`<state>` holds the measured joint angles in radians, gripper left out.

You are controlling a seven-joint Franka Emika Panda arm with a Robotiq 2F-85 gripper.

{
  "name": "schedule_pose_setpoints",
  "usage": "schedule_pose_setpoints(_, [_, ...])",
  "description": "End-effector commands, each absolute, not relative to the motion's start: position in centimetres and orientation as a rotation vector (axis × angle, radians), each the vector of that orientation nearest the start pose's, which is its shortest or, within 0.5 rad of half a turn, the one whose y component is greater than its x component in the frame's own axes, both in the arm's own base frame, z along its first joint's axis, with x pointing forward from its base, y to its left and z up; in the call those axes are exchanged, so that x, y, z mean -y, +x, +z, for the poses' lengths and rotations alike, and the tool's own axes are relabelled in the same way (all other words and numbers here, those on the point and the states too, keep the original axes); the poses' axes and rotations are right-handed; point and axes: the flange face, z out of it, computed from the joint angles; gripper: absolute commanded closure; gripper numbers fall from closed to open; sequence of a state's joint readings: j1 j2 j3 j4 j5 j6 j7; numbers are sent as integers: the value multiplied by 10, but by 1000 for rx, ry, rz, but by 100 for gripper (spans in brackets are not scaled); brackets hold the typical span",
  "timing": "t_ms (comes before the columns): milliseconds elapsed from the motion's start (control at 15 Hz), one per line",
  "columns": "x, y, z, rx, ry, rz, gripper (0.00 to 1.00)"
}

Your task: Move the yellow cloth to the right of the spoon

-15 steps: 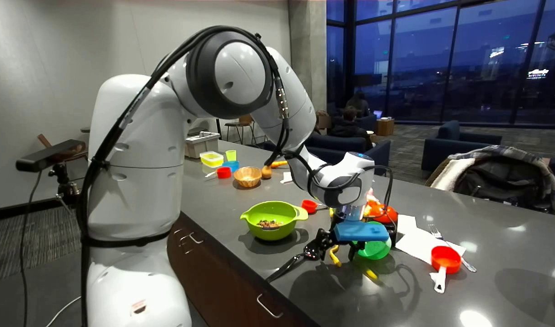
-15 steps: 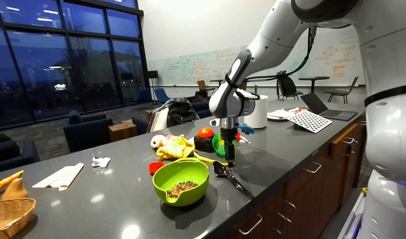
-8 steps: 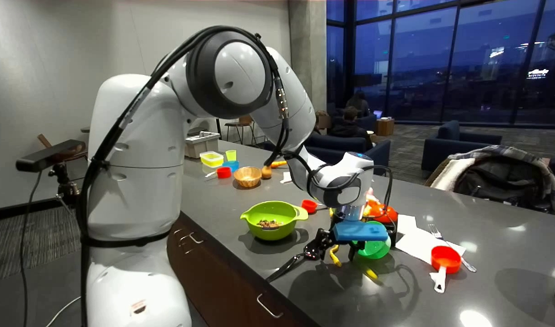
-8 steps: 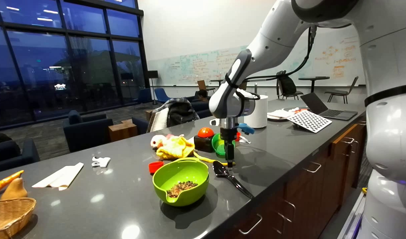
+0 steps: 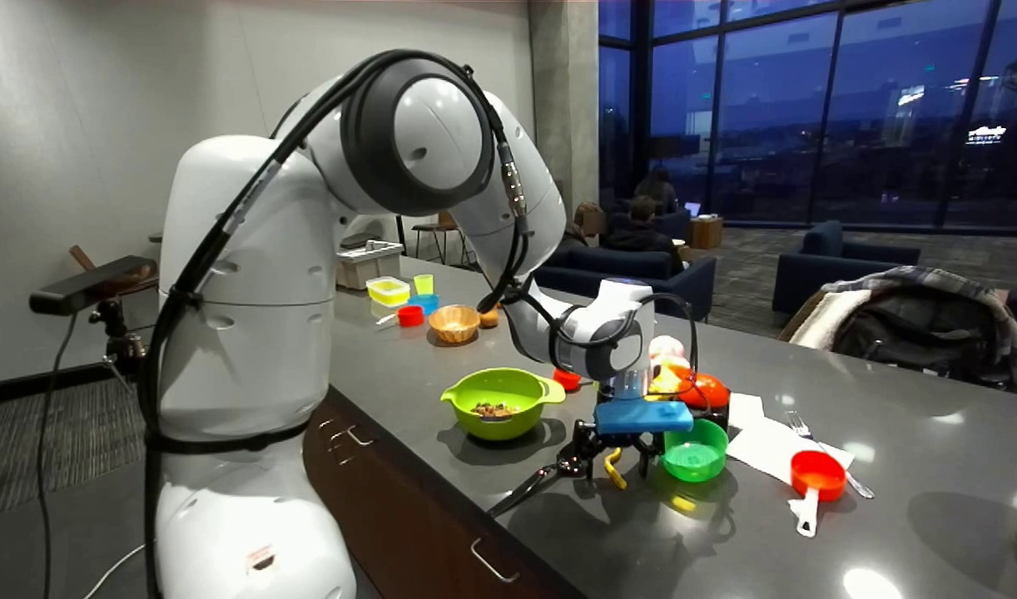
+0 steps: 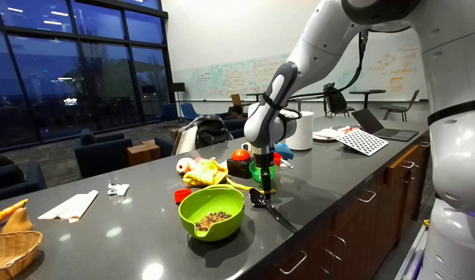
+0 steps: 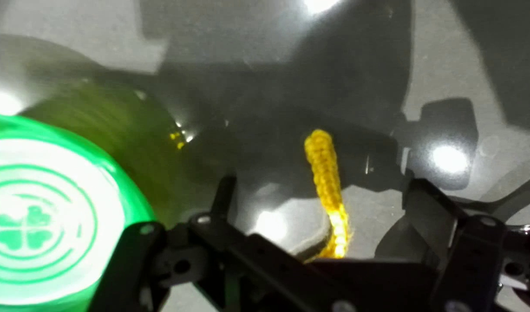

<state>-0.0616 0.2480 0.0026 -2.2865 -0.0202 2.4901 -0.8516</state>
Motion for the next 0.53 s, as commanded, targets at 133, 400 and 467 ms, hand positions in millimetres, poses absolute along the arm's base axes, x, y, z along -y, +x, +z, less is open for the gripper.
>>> schedule_pose_setpoints(133, [34,522,214,1197,-2925,106,0])
schedule_pose_setpoints(400, [31,521,213,1182,-2936,105,0])
schedule_pose_setpoints(467, [31,521,214,1176,-2939,104,0])
